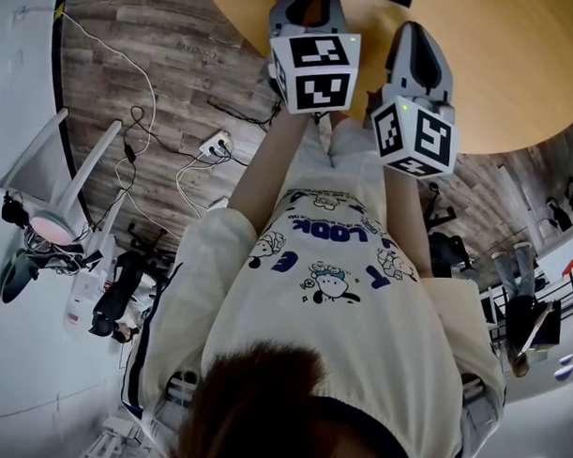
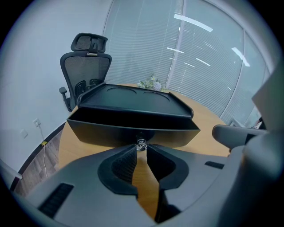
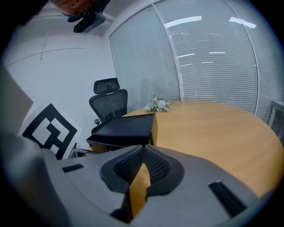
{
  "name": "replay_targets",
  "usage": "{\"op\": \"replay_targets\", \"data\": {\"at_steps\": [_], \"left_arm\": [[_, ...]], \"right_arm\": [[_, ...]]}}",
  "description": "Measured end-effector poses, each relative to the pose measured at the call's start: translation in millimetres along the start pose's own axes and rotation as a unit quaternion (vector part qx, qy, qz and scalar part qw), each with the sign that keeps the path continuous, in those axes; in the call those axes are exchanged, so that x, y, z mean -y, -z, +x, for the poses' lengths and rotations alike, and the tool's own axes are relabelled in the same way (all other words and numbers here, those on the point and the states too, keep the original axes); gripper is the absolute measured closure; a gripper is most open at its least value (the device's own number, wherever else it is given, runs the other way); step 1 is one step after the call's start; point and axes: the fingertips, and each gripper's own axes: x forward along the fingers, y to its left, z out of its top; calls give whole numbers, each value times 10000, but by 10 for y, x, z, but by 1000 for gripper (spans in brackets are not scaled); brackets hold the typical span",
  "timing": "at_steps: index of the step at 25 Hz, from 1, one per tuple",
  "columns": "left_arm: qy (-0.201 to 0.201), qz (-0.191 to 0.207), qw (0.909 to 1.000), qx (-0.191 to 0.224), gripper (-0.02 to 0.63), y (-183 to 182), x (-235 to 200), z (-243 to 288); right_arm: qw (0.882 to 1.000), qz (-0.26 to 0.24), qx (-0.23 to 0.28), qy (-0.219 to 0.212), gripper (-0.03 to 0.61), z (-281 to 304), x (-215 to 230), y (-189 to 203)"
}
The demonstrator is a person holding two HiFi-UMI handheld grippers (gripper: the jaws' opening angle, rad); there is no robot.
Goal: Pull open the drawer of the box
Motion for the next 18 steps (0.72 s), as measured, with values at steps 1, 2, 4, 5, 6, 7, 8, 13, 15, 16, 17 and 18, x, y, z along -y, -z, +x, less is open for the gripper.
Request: {"op": "replay_targets", "data": {"at_steps": [1, 2, 4, 5, 6, 7, 8, 13, 15, 16, 17, 18], "left_arm": [[5, -3, 10000, -4, 537, 10, -2, -4], [10, -3, 10000, -6, 537, 18, -3, -9], [11, 11, 10000, -14, 537, 34, -8, -30], [13, 17, 10000, -16, 537, 42, -9, -42], [17, 22, 10000, -17, 537, 48, -9, -53], [22, 25, 10000, -19, 537, 53, -8, -62], [27, 27, 10000, -21, 537, 59, -6, -69], [53, 31, 10000, -25, 537, 92, 1, -95], [65, 33, 10000, -29, 537, 114, 6, -109], [68, 34, 10000, -31, 537, 127, 6, -112], [72, 30, 10000, -31, 537, 137, 6, -114], [80, 21, 10000, -27, 537, 145, 7, -116]], "right_arm": [[10000, 0, 0, 0, 540, -2, -9, 4], [10000, 0, 0, -1, 540, -5, -18, 7], [10000, 7, 1, -4, 540, -20, -35, 15], [10000, 7, 2, -4, 540, -30, -44, 18], [10000, 5, 3, -1, 540, -40, -51, 21], [10000, 3, 5, 2, 540, -48, -56, 24], [10000, 2, 8, 5, 540, -53, -61, 26], [10000, 12, 30, 22, 540, -74, -82, 29], [10000, 12, 32, 31, 540, -87, -85, 35], [10000, 10, 34, 34, 540, -91, -86, 41], [10000, 9, 36, 38, 540, -94, -88, 48], [10000, 12, 39, 41, 540, -97, -91, 53]]}}
